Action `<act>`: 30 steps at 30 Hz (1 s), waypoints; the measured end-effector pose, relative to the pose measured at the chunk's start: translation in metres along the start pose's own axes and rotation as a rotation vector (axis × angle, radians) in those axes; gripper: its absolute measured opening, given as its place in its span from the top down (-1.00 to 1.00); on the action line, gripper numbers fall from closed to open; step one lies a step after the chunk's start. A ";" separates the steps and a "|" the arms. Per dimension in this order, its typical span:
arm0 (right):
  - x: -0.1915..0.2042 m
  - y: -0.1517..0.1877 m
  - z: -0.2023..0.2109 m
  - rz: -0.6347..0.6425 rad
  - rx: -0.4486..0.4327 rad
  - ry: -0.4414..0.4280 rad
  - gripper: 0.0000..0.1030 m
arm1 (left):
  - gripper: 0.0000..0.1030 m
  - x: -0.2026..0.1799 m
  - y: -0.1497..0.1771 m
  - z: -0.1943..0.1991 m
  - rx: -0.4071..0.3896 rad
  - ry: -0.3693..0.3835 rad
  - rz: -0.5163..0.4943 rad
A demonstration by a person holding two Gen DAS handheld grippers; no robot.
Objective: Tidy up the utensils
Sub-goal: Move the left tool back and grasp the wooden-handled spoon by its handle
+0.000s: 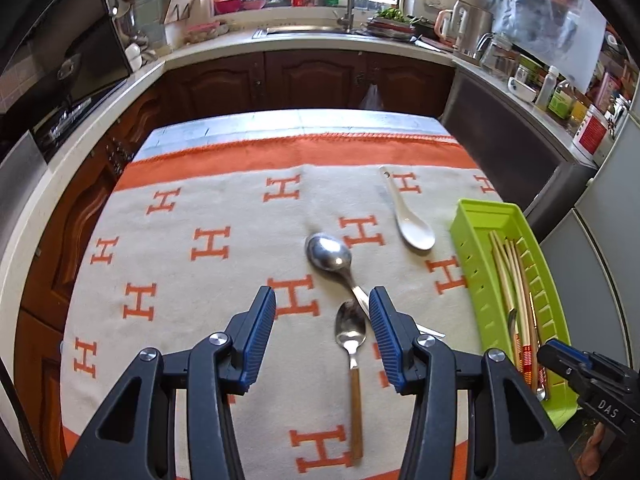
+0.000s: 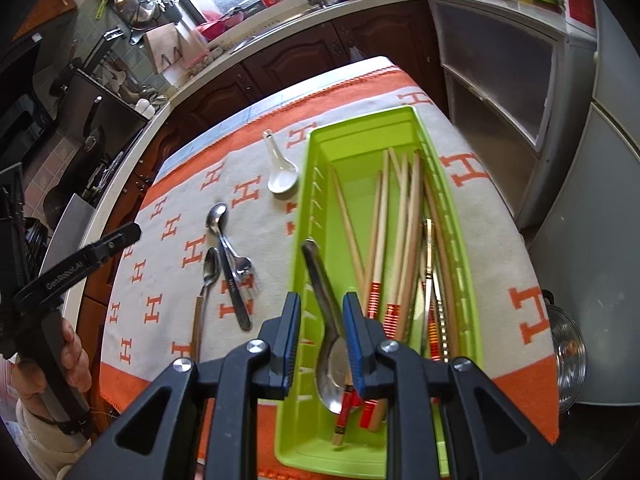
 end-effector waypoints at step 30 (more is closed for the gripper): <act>0.064 -0.005 -0.031 0.163 0.059 0.024 0.58 | 0.38 -0.028 0.048 -0.089 0.218 0.108 -0.044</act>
Point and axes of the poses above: each gripper's, at about its wrist camera, not at the fingertips, and z roughly against the way its jaws point, x to its left, y to its underside, the point moved 5 cm from there along -z, roughly the way its jaws point, and after that the axes turned 11 degrees about x, right-handed, at the moved point
